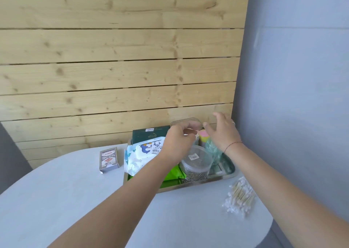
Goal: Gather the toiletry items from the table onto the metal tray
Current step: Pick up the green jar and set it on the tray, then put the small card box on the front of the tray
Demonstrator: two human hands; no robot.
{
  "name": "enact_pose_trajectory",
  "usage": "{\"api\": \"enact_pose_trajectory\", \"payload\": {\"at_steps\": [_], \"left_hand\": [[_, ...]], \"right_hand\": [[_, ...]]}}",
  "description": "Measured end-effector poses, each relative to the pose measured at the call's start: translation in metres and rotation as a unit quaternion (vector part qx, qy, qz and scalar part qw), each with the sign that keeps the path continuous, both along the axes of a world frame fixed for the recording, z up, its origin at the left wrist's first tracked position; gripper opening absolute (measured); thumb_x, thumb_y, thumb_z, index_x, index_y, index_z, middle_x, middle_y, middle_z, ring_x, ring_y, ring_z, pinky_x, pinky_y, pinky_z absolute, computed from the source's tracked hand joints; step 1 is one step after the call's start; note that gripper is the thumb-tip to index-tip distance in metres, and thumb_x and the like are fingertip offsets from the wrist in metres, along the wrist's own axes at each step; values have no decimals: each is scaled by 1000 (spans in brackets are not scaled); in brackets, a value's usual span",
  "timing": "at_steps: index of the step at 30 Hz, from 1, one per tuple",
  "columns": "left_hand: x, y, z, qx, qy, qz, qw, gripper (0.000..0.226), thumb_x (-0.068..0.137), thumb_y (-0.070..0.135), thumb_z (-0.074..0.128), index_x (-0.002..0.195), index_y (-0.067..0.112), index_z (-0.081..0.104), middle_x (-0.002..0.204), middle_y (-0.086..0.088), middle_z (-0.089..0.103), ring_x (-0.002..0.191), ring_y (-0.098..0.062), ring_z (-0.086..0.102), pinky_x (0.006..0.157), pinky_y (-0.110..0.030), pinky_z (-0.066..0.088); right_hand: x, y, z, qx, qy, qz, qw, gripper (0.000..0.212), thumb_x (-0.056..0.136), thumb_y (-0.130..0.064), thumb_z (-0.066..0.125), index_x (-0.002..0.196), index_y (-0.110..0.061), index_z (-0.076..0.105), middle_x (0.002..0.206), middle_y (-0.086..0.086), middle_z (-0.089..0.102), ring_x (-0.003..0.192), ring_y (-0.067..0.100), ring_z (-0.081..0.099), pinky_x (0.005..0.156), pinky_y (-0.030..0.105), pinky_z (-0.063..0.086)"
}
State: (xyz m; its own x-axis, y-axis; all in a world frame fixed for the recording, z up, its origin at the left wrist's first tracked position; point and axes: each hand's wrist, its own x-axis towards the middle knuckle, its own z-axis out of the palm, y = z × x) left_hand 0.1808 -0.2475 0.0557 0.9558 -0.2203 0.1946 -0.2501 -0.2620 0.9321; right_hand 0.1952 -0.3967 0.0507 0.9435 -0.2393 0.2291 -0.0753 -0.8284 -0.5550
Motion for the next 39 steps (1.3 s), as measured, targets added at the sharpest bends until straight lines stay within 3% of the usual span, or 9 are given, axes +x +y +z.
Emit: {"api": "enact_pose_trajectory", "payload": {"at_steps": [7, 10, 13, 17, 20, 29, 32, 35, 39], "left_hand": [[0, 127, 27, -79, -43, 217, 972, 36, 83, -4, 42, 84, 24, 65, 90, 0, 67, 84, -15, 61, 73, -21, 48], [3, 184, 8, -88, 10, 310, 947, 34, 83, -2, 41, 86, 21, 65, 95, -2, 67, 81, -17, 58, 63, -19, 42], [-5, 234, -23, -47, 88, 352, 931, 35, 88, 3, 40, 110, 14, 64, 113, -3, 65, 88, -18, 53, 61, -21, 38], [-9, 267, -68, -13, 194, 320, 927, 46, 90, 3, 41, 134, 12, 51, 137, -3, 53, 116, -25, 50, 89, -33, 41], [-2, 278, -91, -21, 235, 284, 930, 50, 90, 3, 41, 140, 10, 44, 144, -7, 47, 129, -26, 45, 96, -31, 34], [14, 282, -109, -63, 276, 253, 925, 53, 89, 11, 39, 141, 6, 40, 145, -20, 43, 135, -36, 40, 111, -43, 32], [9, 282, -110, -82, 277, 257, 922, 57, 89, 21, 44, 141, 0, 33, 138, -26, 48, 125, -41, 49, 109, -48, 34], [-5, 287, -106, -105, 268, 241, 927, 54, 92, 29, 54, 140, 9, 39, 112, -12, 63, 93, -29, 59, 99, -40, 46], [-41, 287, -90, -66, 236, 94, 965, 27, 93, 24, 57, 107, 2, 66, 93, -10, 66, 82, -20, 58, 80, -24, 53]], "right_hand": [[-19, 140, 45, -17, -114, 179, 977, 38, 90, -25, 51, 127, -15, 49, 131, 3, 44, 121, 23, 46, 90, 30, 41], [-19, 204, 34, -8, -76, 242, 967, 39, 91, -21, 50, 128, -11, 47, 133, 5, 41, 119, 26, 47, 92, 30, 39], [-10, 269, 5, -13, 27, 263, 964, 44, 91, -22, 49, 131, -6, 41, 137, 10, 35, 125, 29, 41, 100, 33, 37], [12, 318, -45, -79, 147, 212, 963, 57, 92, -34, 48, 136, -2, 32, 147, 16, 22, 138, 33, 21, 113, 34, 25], [29, 333, -78, -110, 183, 149, 966, 66, 92, -39, 47, 144, -5, 24, 154, 18, 9, 143, 36, 12, 118, 38, 17], [29, 335, -101, -63, 156, 132, 977, 50, 86, -12, 53, 133, -12, 37, 133, 14, 39, 124, 34, 38, 101, 35, 35], [10, 332, -98, -40, 138, 196, 970, 58, 82, -12, 59, 135, -15, 36, 130, 11, 42, 123, 32, 38, 101, 34, 35], [-21, 319, -87, -33, 75, 254, 964, 57, 82, -5, 53, 136, -17, 38, 133, 6, 41, 126, 28, 33, 100, 27, 33], [-67, 284, -66, -21, -39, 327, 944, 61, 79, 4, 47, 136, -15, 40, 134, 3, 43, 126, 25, 36, 99, 27, 37]]}}
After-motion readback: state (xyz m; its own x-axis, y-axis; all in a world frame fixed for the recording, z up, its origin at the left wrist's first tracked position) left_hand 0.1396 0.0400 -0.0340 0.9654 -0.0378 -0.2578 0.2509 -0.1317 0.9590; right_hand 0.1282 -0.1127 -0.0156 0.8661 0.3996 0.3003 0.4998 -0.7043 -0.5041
